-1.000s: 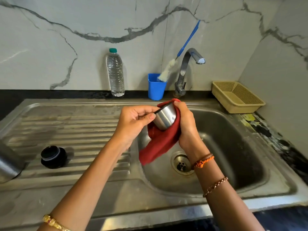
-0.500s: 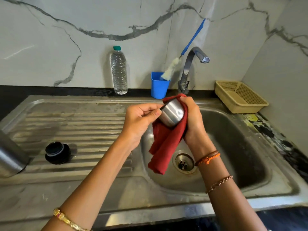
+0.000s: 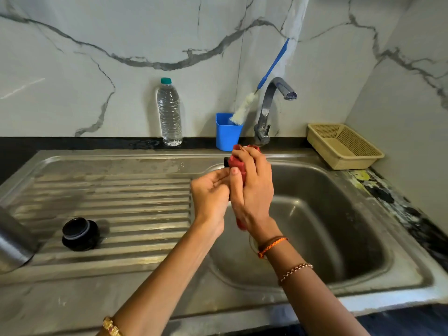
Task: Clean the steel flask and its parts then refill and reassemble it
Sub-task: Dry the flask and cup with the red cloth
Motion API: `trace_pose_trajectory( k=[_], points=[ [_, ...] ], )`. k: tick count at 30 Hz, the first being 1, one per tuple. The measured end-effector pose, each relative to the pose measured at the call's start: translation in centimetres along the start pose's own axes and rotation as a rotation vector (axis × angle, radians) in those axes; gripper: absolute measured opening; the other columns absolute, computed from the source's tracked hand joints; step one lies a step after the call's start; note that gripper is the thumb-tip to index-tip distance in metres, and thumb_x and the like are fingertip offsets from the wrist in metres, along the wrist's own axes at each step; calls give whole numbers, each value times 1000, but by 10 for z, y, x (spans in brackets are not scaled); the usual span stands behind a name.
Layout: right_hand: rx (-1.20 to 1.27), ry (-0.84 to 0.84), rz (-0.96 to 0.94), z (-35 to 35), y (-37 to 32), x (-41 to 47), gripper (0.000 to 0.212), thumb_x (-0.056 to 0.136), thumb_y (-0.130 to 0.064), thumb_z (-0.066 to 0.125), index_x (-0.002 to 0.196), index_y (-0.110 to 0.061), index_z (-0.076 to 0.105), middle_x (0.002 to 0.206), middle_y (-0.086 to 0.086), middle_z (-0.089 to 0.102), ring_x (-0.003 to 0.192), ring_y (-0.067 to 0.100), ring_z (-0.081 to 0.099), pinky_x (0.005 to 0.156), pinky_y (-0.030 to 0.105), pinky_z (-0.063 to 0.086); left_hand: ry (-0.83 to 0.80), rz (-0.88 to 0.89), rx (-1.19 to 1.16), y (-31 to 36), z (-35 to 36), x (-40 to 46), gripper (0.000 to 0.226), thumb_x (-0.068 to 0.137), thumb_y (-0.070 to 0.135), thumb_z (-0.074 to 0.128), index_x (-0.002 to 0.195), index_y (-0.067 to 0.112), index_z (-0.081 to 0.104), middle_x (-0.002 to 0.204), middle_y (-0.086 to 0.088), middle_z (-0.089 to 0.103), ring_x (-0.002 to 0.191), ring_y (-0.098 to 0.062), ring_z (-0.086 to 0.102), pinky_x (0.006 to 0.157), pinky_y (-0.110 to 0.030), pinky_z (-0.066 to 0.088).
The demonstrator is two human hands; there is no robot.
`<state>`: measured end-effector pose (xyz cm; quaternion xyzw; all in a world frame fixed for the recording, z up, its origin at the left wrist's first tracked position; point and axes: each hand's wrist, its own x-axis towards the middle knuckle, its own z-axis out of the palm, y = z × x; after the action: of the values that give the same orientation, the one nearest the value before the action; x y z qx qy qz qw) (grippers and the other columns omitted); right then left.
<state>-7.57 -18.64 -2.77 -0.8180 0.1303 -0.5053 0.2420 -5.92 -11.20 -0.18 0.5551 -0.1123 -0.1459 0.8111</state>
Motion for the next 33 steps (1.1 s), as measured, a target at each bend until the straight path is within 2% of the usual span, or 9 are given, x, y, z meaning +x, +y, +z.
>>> trace_pose_trajectory(
  k=[5,8,12,17,20,23,27,30,33],
  points=[
    [98,-259,470,-11,-3,33,46,74,-54,41,75,-15,65,72,1,61,72,16,54,68,32,40,-89,257,378,-5,-5,-2,24,81,-11,59,98,2,70,85,7,70,79,1,65,70,-10,50],
    [569,-355,791,-19,1,40,28,74,-37,58,63,-11,63,72,11,63,72,24,57,74,42,49,-52,323,437,-7,-8,-7,28,79,-8,64,108,-5,64,94,1,64,87,-4,63,74,-4,48],
    [1133,-263,1141,-34,-1,40,26,88,-22,51,67,-11,59,70,11,62,58,20,60,55,25,51,-2,347,358,-6,-5,-9,34,78,-9,65,109,4,60,90,7,64,73,13,62,73,-6,48],
    [611,160,713,-14,-15,12,18,86,-31,54,93,-19,65,94,2,65,89,11,60,83,28,47,13,-101,-33,-3,-5,7,13,85,-3,58,92,3,66,61,7,69,55,-1,64,53,-14,51],
    [260,216,242,-6,-11,-13,24,85,-30,51,101,-16,62,108,4,59,103,14,54,88,28,43,-58,-57,69,0,-7,4,13,85,-5,57,92,0,68,61,5,69,58,-5,66,54,-16,52],
    [168,132,42,-12,-2,0,29,82,-33,51,93,-12,68,102,3,64,97,14,57,82,28,46,-147,140,218,8,-7,4,29,83,-12,57,86,13,71,71,6,72,70,-8,69,63,-18,54],
    [329,-115,419,-22,-11,31,39,73,-51,47,79,-21,70,83,-2,68,81,14,62,75,34,48,-194,264,335,15,-8,0,35,83,-11,57,79,22,70,65,14,70,61,2,64,58,-10,46],
    [846,-199,845,-30,-9,43,27,82,-34,53,75,-12,67,83,13,67,83,29,59,76,40,46,-137,219,201,15,-8,-2,29,82,-10,59,86,18,68,68,17,69,63,3,65,58,-11,50],
    [768,16,739,-27,-14,31,21,83,-31,52,77,-16,65,81,7,66,80,20,58,76,38,46,-38,106,60,11,-3,-2,20,81,-7,60,89,10,67,64,11,69,58,0,65,53,-12,50]
  ],
)
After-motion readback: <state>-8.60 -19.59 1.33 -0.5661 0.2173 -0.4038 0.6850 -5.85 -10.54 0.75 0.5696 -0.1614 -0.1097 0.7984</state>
